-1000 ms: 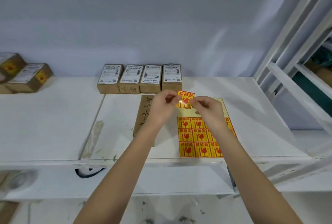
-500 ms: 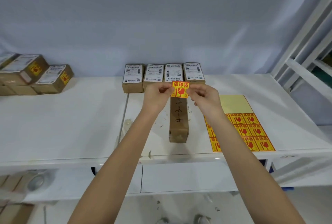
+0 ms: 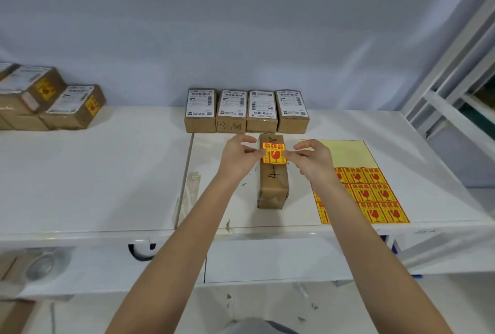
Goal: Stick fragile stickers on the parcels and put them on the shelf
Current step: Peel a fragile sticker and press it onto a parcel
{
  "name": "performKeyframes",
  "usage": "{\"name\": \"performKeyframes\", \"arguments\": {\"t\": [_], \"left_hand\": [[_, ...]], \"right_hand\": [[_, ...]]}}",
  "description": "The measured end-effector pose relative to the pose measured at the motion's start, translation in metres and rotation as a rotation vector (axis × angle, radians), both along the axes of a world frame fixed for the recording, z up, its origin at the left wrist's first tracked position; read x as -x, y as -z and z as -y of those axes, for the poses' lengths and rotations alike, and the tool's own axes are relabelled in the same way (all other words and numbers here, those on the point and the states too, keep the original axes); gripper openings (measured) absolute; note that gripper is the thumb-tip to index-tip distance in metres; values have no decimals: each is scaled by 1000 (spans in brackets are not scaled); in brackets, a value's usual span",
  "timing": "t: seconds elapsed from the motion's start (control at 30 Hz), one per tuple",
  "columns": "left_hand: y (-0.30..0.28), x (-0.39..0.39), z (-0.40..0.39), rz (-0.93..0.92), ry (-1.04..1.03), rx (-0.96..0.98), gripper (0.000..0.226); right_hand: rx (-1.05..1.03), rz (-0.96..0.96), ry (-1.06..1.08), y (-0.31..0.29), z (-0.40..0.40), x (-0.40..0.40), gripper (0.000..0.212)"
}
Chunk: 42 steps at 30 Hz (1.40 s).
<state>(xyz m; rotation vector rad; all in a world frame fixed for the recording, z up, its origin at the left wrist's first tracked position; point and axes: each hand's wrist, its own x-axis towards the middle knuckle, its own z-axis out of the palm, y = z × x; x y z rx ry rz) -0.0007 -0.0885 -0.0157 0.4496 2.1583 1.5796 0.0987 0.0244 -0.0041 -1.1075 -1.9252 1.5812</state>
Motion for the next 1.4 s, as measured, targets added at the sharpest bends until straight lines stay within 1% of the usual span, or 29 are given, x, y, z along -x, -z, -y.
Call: {"name": "performKeyframes", "arguments": {"t": [0.2,0.43,0.57,0.73,0.9,1.0,1.17,1.4], "left_hand": [[3,0,1,-17,-19,28,29],[8,-2,0,-21,-9,41,21],[10,-5,0,-12,-15,1,18],[10,-6,-2,-36,-21,14,19],[10,-7,-4,-33,-10,-2,22],[13,-9,-5,-62,-46,5,22],[14,-11,-8,-46,-79,-31,25],[16,-17,-7,-30,-141,-46,25]], "right_hand": [[-2,25,-29,6,-1,3,24],[-39,-8,-53,13,0,1,18],[-56,-20,-50,16,-2,0,22],[-75,-21,-59,20,-7,-4,26],[-98,-105,-21,26,-7,-8,25],[-113,-98,-46,26,-8,-6,25],[-132,-102,-48,25,-12,-6,24],[-145,-75,-111,23,-17,-8,21]]}}
